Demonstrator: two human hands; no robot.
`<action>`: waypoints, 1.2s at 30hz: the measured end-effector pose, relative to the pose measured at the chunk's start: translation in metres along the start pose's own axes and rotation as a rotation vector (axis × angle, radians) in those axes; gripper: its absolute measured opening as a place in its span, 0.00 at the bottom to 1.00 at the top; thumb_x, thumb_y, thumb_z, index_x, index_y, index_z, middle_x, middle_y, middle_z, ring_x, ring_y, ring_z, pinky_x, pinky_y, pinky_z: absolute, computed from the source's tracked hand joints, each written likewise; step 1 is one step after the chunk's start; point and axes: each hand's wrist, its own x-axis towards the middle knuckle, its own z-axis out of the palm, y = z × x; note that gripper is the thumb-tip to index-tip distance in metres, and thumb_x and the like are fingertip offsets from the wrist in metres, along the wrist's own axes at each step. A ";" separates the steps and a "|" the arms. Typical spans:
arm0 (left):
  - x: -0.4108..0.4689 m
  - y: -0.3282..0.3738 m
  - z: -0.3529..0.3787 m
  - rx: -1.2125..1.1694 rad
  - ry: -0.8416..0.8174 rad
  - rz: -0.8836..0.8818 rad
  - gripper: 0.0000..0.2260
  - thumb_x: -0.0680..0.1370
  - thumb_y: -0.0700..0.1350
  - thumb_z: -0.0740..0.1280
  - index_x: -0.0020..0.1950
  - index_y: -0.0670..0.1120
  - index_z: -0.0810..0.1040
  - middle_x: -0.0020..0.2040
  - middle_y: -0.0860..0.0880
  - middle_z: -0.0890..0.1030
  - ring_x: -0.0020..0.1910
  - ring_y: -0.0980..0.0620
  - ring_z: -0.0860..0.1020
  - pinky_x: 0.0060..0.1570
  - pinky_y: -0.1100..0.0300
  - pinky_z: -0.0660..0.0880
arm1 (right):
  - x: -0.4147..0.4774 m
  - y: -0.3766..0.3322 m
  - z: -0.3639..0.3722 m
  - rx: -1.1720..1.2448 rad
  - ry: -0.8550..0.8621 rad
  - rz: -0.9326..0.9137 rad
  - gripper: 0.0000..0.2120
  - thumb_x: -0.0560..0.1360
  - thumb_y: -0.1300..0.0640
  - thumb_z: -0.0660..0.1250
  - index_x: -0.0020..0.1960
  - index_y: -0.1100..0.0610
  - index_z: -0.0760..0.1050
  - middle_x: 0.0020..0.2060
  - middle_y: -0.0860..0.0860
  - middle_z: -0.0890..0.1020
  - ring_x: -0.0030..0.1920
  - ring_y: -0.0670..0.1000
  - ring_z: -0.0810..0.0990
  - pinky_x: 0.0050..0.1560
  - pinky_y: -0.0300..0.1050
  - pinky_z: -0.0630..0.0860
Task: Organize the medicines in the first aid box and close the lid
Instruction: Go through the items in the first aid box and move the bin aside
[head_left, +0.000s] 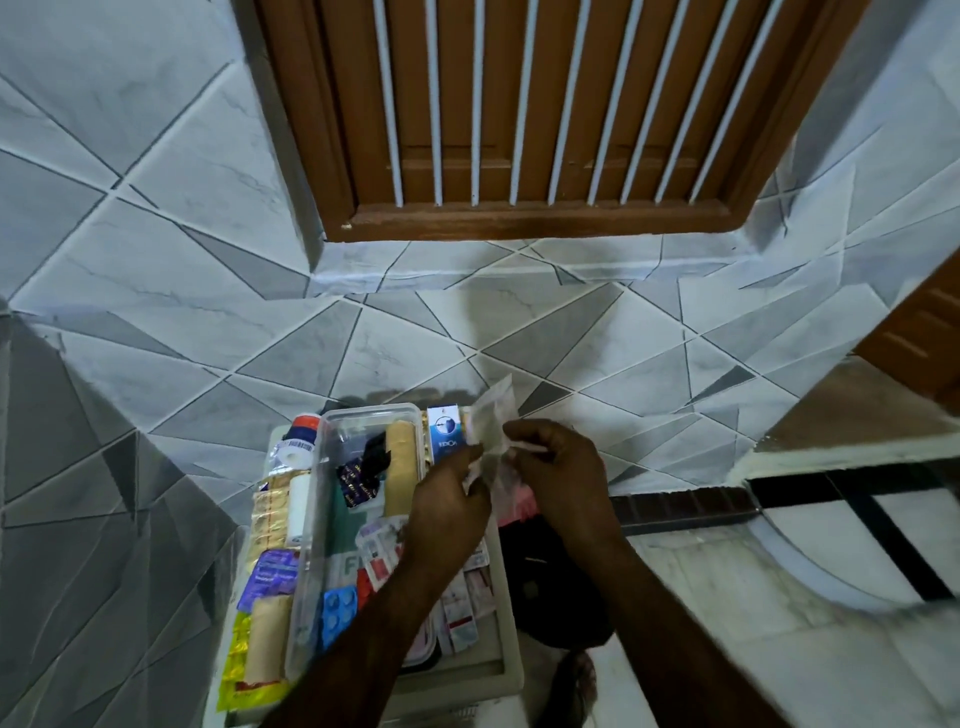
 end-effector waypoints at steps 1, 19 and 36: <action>0.004 0.003 0.004 -0.060 -0.006 -0.041 0.12 0.80 0.42 0.62 0.62 0.48 0.77 0.54 0.56 0.78 0.48 0.60 0.77 0.41 0.77 0.70 | 0.003 -0.001 -0.008 0.029 0.027 0.008 0.12 0.75 0.63 0.69 0.56 0.53 0.82 0.51 0.45 0.84 0.49 0.41 0.81 0.43 0.31 0.79; 0.064 0.003 0.162 -0.033 -0.432 -0.297 0.11 0.80 0.45 0.61 0.59 0.45 0.79 0.54 0.48 0.82 0.53 0.49 0.80 0.54 0.56 0.76 | 0.039 0.114 -0.122 0.116 0.315 0.322 0.09 0.70 0.55 0.69 0.47 0.46 0.83 0.48 0.49 0.86 0.50 0.51 0.84 0.57 0.59 0.79; 0.092 -0.116 0.284 0.438 -0.740 -0.361 0.20 0.78 0.47 0.62 0.70 0.45 0.70 0.68 0.45 0.74 0.68 0.45 0.71 0.67 0.54 0.68 | 0.104 0.286 -0.104 -0.297 -0.049 0.593 0.17 0.77 0.59 0.64 0.64 0.54 0.77 0.63 0.51 0.79 0.62 0.51 0.77 0.54 0.32 0.65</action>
